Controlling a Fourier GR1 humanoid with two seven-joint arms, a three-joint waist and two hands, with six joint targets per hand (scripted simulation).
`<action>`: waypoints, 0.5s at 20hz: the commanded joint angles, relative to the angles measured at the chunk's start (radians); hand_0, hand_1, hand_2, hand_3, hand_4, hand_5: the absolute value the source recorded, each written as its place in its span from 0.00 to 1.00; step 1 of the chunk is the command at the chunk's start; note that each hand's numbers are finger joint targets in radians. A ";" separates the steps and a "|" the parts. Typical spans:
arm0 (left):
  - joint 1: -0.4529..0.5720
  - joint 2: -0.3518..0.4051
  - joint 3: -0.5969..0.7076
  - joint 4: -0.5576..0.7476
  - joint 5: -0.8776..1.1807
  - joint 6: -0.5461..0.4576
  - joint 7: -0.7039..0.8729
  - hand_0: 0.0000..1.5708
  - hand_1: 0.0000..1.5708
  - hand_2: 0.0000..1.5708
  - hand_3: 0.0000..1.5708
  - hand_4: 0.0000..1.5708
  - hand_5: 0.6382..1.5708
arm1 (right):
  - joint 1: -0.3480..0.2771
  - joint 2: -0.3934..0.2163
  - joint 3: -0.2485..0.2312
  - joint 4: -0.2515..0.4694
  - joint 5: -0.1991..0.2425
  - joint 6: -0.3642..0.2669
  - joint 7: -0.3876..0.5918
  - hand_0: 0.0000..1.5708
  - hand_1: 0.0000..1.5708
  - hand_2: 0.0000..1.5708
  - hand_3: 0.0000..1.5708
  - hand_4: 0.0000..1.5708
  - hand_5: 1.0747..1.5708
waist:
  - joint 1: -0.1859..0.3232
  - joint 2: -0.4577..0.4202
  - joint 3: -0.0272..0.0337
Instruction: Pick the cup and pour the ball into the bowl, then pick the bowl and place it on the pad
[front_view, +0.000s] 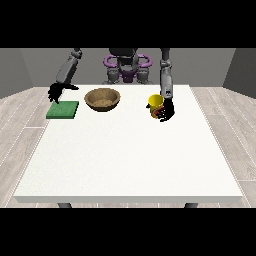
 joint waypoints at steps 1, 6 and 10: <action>-0.020 0.039 0.046 0.076 0.003 0.043 -0.002 0.87 0.87 1.00 1.00 0.76 0.95 | 0.007 -0.059 -0.029 0.017 -0.030 0.081 -0.035 0.00 0.00 0.18 0.00 0.08 0.95 | -0.035 0.077 -0.0226; 0.016 -0.006 -0.073 -0.036 -0.161 0.252 0.169 0.88 0.88 1.00 1.00 0.78 0.96 | -0.019 -0.051 0.016 0.127 -0.007 0.102 0.013 0.00 0.00 0.18 0.00 0.14 0.97 | -0.066 -0.068 -0.0193; -0.007 0.040 -0.192 -0.017 -0.375 0.395 0.340 0.89 0.89 1.00 1.00 0.79 0.96 | -0.067 0.011 0.052 0.149 0.010 0.022 0.114 0.00 0.00 0.15 0.11 0.17 0.96 | -0.074 -0.197 -0.0179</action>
